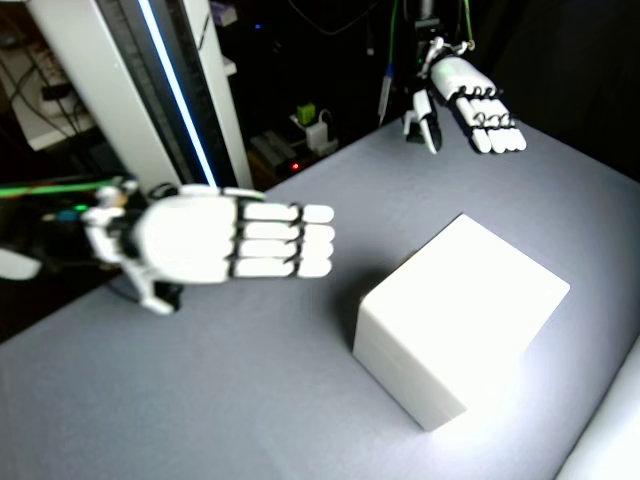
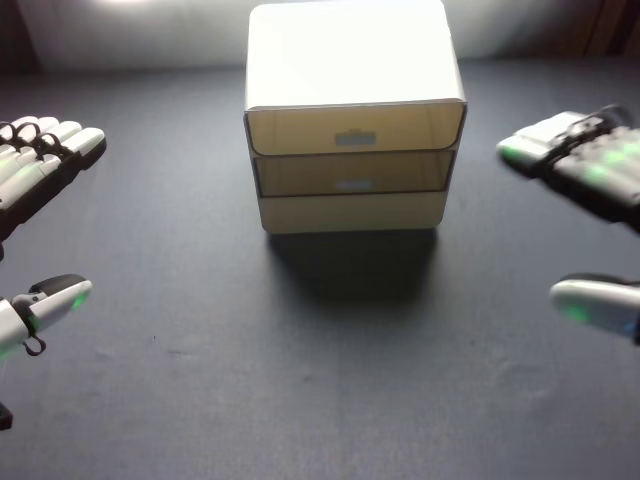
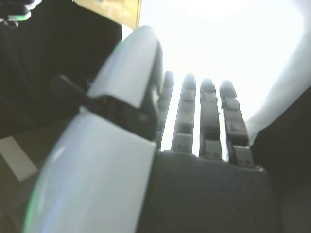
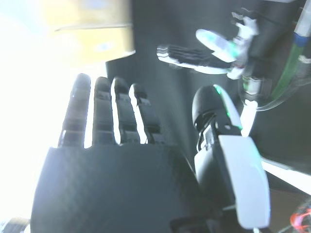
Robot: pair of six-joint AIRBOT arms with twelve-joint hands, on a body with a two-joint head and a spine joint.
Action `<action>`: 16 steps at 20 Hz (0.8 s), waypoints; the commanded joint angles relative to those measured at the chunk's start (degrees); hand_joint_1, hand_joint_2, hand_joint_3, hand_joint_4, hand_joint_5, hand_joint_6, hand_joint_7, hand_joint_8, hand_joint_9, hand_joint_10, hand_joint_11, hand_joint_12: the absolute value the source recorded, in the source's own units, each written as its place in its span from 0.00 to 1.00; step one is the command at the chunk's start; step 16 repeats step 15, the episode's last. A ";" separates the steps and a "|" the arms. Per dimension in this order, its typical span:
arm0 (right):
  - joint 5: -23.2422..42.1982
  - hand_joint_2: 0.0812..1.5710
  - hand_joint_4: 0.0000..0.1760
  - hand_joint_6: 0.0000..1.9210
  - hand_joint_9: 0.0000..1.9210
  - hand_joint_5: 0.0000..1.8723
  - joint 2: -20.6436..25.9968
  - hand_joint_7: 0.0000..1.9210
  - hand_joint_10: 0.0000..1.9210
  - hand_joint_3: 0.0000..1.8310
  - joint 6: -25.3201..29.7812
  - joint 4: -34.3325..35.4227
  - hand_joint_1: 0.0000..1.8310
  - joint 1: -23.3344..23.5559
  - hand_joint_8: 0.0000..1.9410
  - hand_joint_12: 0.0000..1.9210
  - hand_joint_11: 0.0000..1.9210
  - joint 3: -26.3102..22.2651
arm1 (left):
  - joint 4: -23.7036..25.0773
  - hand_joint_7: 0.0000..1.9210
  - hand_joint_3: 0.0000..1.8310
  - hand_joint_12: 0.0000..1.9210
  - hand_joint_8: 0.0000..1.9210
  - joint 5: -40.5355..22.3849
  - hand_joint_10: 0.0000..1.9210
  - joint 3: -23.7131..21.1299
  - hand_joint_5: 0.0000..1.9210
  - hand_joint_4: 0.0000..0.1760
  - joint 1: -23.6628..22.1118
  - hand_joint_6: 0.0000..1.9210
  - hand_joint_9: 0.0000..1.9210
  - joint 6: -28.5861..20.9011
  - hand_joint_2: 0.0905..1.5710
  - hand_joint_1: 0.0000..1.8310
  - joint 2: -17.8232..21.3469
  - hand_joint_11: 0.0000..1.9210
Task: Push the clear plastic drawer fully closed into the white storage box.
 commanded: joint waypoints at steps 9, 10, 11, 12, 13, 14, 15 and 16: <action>21.12 0.85 0.38 0.00 0.00 0.00 5.96 0.00 0.00 0.00 -5.32 13.82 0.08 -9.64 0.00 0.00 0.00 -2.94 | -1.27 0.00 0.00 0.00 0.00 -11.16 0.00 -0.47 0.00 0.00 0.10 0.00 0.00 0.71 0.83 0.17 0.99 0.00; 22.08 0.85 0.08 0.00 0.00 0.00 6.15 0.00 0.00 0.00 -5.58 14.58 0.08 -10.06 0.00 0.00 0.00 -3.08 | -1.36 0.00 0.00 0.00 0.00 -11.66 0.00 -0.55 0.00 0.00 0.10 0.00 0.00 0.81 0.82 0.15 1.10 0.00; 22.84 0.85 0.00 0.00 0.00 0.00 6.27 0.00 0.00 0.00 -5.70 15.11 0.08 -10.34 0.00 0.00 0.00 -3.20 | -1.47 0.00 0.00 0.00 0.00 -12.10 0.00 -0.65 0.00 0.00 0.10 0.00 0.00 0.96 0.82 0.13 1.21 0.00; 23.99 0.84 0.01 0.00 0.00 0.00 6.44 0.00 0.00 0.00 -5.79 15.82 0.06 -10.76 0.00 0.00 0.00 -3.39 | -1.67 0.00 0.00 0.00 0.00 -12.81 0.00 -0.79 0.00 0.00 0.10 0.00 0.00 1.23 0.83 0.13 1.32 0.00; 24.70 0.84 0.03 0.00 0.00 0.00 6.61 0.00 0.00 0.00 -5.80 16.30 0.05 -11.09 0.00 0.00 0.00 -3.53 | -1.91 0.00 0.00 0.00 0.00 -13.56 0.00 -0.86 0.00 0.00 0.10 0.00 0.00 1.42 0.82 0.14 1.34 0.00; 25.58 0.84 0.18 0.00 0.00 0.00 6.80 0.00 0.00 0.00 -5.80 16.75 0.04 -11.43 0.00 0.00 0.00 -3.67 | -2.07 0.00 0.00 0.00 0.00 -14.26 0.00 -0.90 0.00 0.00 0.10 0.00 0.00 1.55 0.82 0.11 1.36 0.00; 26.83 0.84 0.16 0.00 0.00 0.00 7.11 0.00 0.00 0.00 -5.80 17.33 0.06 -11.89 0.00 0.00 0.00 -3.89 | -2.21 0.00 0.00 0.00 0.00 -15.09 0.00 -1.04 0.00 0.00 0.10 0.00 0.00 1.89 0.82 0.10 1.48 0.00; 26.83 0.84 0.16 0.00 0.00 0.00 7.11 0.00 0.00 0.00 -5.80 17.33 0.06 -11.89 0.00 0.00 0.00 -3.89 | -2.21 0.00 0.00 0.00 0.00 -15.09 0.00 -1.04 0.00 0.00 0.10 0.00 0.00 1.89 0.82 0.10 1.48 0.00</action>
